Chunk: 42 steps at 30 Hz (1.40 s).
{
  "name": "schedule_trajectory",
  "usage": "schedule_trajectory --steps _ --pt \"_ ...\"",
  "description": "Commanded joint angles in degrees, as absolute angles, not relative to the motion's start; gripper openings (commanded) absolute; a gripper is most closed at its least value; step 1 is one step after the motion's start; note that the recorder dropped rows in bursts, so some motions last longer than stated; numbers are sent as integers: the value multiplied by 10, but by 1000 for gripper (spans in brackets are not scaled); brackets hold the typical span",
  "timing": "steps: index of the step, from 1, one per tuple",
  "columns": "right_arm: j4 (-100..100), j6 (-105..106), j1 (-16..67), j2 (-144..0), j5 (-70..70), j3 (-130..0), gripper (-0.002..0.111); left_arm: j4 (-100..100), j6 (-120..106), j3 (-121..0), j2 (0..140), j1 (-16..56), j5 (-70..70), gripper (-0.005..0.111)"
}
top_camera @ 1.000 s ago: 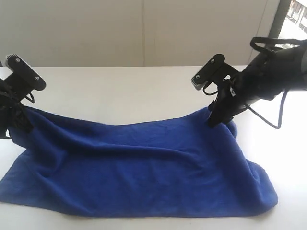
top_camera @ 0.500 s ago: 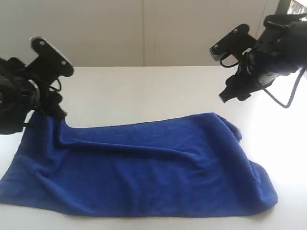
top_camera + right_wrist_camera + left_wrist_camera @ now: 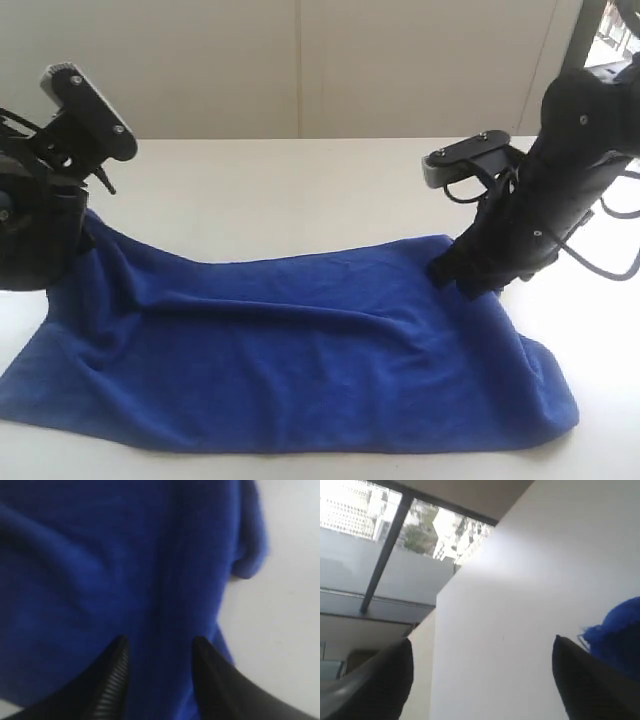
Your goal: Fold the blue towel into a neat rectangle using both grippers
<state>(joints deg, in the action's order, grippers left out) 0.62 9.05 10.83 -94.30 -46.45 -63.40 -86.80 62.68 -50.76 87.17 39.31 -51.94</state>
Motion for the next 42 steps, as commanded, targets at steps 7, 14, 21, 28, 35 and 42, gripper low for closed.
schedule_trajectory --steps 7,14,21,28,35,42 --pt "273 311 109 -955 -422 -559 31 -952 627 -507 937 235 -310 88" --pt "272 313 109 -1028 -395 -546 18 -999 631 -540 973 159 -311 88" --pt "203 269 109 -1069 -411 -546 8 -999 634 -561 974 143 -310 88" --pt "104 189 109 -1076 -414 -537 3 -999 634 -578 974 143 -317 88" --pt "104 192 109 -1075 -401 -532 3 -901 624 -578 962 144 -273 88" --pt "146 219 110 -1075 -404 -527 3 -604 462 -578 919 163 -263 86"
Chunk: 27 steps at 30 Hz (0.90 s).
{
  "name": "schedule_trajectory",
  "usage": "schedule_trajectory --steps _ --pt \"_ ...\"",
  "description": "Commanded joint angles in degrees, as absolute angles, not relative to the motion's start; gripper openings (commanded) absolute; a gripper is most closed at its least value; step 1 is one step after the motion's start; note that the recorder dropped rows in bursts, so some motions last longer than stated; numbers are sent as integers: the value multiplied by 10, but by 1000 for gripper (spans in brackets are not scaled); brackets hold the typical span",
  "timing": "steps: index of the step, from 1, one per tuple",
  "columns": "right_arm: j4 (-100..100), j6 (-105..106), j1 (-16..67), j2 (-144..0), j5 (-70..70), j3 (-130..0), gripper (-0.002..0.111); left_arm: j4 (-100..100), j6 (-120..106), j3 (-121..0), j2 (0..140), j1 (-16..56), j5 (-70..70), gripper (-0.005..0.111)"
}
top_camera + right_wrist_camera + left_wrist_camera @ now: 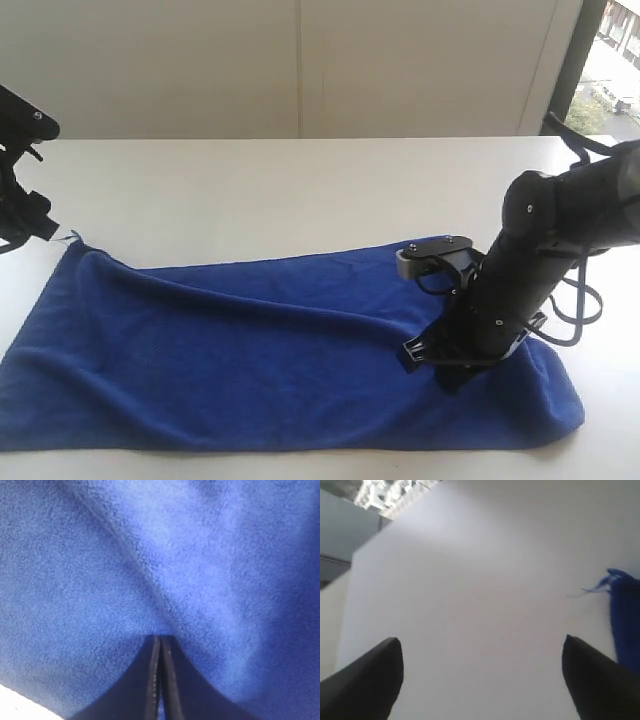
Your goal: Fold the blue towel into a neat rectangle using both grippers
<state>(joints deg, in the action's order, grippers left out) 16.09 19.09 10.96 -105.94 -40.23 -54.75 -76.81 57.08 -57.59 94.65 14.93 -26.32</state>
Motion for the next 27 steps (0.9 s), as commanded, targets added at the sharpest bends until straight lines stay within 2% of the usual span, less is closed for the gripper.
schedule_trajectory --steps 1,4,8,13,16,20,24,26,27 --pt "165 240 111 -1075 -407 -525 3 -550 415 -578 912 168 -251 85" --pt "216 283 125 -1075 -410 -516 3 -374 266 -578 893 199 -218 79" --pt "247 306 172 -1075 -411 -505 3 -192 106 -578 888 252 -206 65" --pt "263 309 259 -1075 -427 -499 3 -123 86 -576 888 320 -211 47" --pt "268 310 285 -1057 -430 -504 3 -121 86 -561 890 348 -209 39" --pt "213 284 273 -958 -434 -534 3 -120 86 -547 925 351 -207 38" --pt "0 88 227 -881 -402 -549 3 -116 86 -544 959 351 -198 38" --pt "-63 38 178 -869 -418 -549 8 -116 86 -544 976 351 -195 38" --pt "-62 44 150 -877 -436 -548 16 -116 86 -544 986 351 -192 38"
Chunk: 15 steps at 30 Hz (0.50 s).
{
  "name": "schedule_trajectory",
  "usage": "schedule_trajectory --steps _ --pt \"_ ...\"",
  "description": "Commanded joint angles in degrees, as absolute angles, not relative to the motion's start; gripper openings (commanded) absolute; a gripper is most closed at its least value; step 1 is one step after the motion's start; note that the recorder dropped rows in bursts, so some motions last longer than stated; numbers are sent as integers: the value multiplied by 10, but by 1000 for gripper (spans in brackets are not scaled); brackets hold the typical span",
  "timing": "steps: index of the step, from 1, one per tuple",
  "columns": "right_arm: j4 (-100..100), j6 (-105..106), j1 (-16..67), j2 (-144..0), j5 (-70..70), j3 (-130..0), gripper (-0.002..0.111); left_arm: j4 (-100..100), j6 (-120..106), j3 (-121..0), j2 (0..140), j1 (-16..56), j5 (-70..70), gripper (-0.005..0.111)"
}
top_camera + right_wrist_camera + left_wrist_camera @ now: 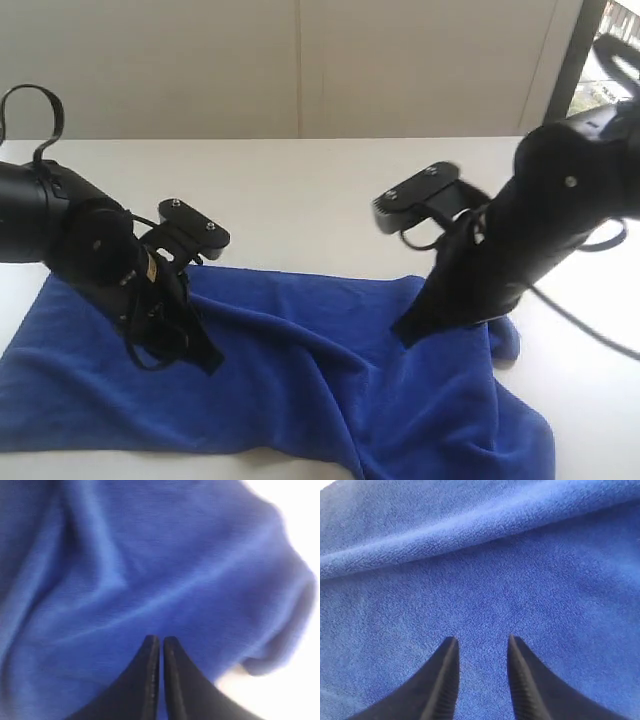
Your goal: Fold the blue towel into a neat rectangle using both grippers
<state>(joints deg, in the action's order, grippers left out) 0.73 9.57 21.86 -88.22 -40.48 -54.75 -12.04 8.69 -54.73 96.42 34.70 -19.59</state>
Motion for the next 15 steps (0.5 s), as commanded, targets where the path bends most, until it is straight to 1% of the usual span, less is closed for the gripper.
schedule_trajectory --steps 1,2,3,4,11,13,15 --pt "-62 49 128 -889 -449 -548 23 -116 86 -544 990 351 -193 38" --pt "-62 55 107 -901 -457 -548 32 -116 86 -544 998 351 -194 38" --pt "-62 61 94 -911 -456 -548 38 -116 86 -544 1001 351 -199 38" --pt "-62 64 80 -920 -442 -548 41 -116 79 -544 1003 351 -209 38" --pt "-60 63 51 -961 -385 -548 41 -116 58 -544 1010 351 -223 37" --pt "-60 63 51 -978 -380 -548 41 -116 58 -544 1019 351 -224 34" --pt "-60 63 51 -995 -372 -548 41 -116 56 -544 1030 351 -225 27"
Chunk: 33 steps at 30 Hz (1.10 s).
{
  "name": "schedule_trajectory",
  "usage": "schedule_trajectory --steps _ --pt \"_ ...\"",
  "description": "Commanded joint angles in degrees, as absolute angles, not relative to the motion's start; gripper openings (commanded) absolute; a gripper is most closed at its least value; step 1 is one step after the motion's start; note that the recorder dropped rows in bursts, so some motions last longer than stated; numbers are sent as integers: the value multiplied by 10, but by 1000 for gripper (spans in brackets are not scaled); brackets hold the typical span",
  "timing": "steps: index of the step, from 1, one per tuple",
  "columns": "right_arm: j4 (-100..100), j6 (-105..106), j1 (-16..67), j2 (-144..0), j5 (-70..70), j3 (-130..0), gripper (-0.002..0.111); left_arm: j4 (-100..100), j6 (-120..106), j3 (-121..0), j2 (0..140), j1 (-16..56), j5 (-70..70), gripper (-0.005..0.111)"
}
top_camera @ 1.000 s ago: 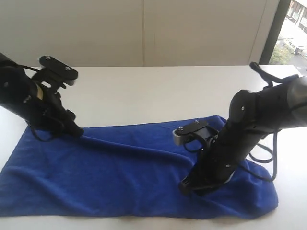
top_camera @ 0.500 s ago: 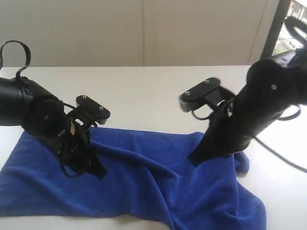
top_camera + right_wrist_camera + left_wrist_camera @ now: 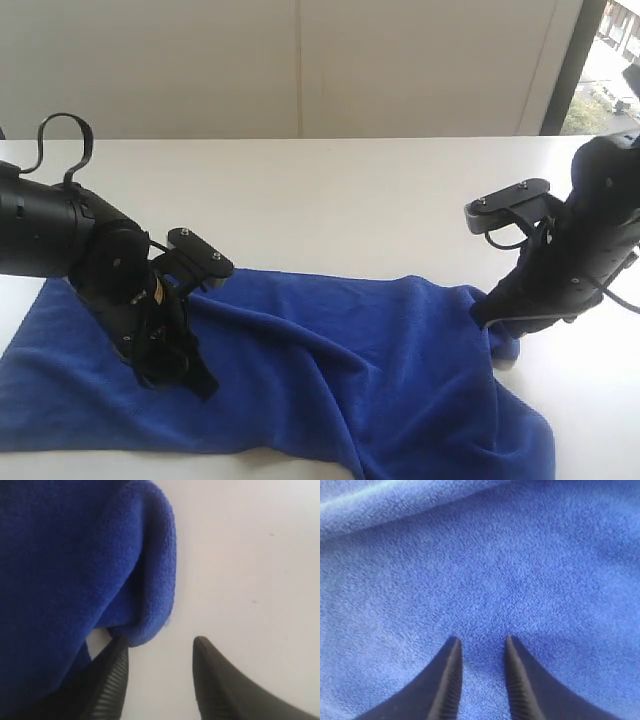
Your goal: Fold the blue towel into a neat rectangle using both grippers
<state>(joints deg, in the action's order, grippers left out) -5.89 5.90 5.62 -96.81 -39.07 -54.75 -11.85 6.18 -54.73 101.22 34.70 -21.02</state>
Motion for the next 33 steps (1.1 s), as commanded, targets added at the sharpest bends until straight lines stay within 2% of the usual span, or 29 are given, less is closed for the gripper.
schedule_trajectory --steps 1,4,10,15,18,26,33 --pt "-60 63 51 -1002 -368 -548 41 -116 51 -544 1033 351 -225 23" --pt "-60 63 51 -1019 -354 -548 41 -116 41 -551 1033 351 -239 18" --pt "-60 63 51 -1041 -331 -548 37 -116 41 -569 1033 351 -271 18" --pt "-62 63 51 -1049 -328 -548 14 -116 41 -569 1033 351 -276 15" --pt "-91 62 51 -1045 -342 -559 0 -116 41 -569 1033 351 -277 0" --pt "-302 -48 51 -1034 -452 -645 0 -116 42 -569 1033 351 -277 0" --pt "-352 -58 51 -1035 -418 -686 0 -116 42 -569 1033 351 -275 0"
